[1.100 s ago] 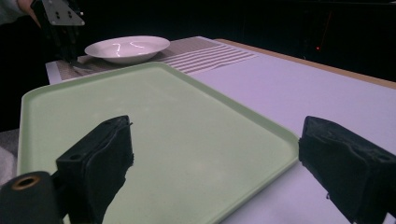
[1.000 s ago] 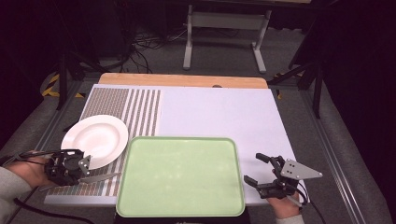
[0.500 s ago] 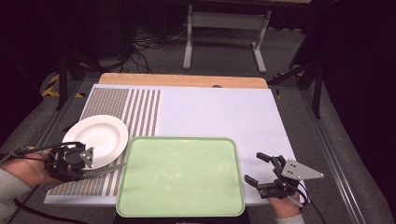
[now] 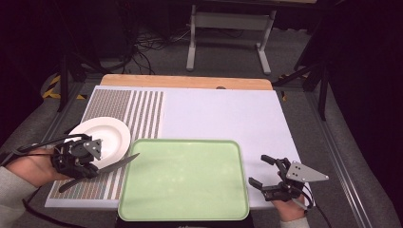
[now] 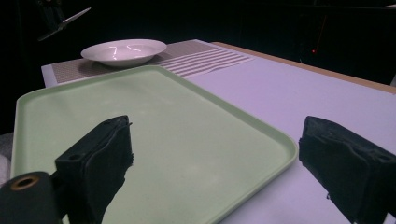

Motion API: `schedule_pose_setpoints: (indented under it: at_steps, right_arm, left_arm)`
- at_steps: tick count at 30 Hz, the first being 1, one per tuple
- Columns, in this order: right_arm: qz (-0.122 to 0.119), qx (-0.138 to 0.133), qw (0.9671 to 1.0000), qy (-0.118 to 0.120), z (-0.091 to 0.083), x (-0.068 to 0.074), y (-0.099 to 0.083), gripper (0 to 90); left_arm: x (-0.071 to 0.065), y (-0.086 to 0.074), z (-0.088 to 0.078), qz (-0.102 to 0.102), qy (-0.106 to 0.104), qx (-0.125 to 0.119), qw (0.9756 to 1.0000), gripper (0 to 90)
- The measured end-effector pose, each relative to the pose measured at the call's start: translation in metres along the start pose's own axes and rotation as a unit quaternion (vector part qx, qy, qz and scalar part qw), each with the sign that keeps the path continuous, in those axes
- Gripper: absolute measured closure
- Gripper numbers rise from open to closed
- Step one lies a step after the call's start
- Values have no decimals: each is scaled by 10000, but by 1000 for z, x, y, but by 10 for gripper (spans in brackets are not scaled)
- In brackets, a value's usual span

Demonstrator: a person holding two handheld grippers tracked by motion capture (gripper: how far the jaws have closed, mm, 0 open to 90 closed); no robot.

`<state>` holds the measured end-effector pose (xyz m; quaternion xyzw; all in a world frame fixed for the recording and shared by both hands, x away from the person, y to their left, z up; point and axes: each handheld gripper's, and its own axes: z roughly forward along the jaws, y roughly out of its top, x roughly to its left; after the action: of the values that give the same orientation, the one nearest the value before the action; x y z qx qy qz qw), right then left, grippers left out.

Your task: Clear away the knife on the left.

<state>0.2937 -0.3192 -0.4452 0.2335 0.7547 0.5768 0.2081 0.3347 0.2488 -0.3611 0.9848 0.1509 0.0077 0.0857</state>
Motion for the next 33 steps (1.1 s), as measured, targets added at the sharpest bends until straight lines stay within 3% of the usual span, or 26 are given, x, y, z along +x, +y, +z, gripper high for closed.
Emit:
schedule_pose_setpoints:
  at_steps: [4,12,24,33]
  right_arm:
    - [-13,35,10000,6,0,0,-1,100]
    - [-35,25,10000,17,1,-1,0,100]
    - [-51,34,10000,57,3,-4,1,100]
    - [-52,23,10000,53,3,-4,1,100]
  left_arm:
    - [1,7,0,-202,-121,-269,9994,798]
    - [2,20,-2,-370,-156,-650,9971,798]
    - [0,44,5,-634,-505,-1277,9885,798]
    - [-4,63,21,-718,-781,-1467,9835,798]
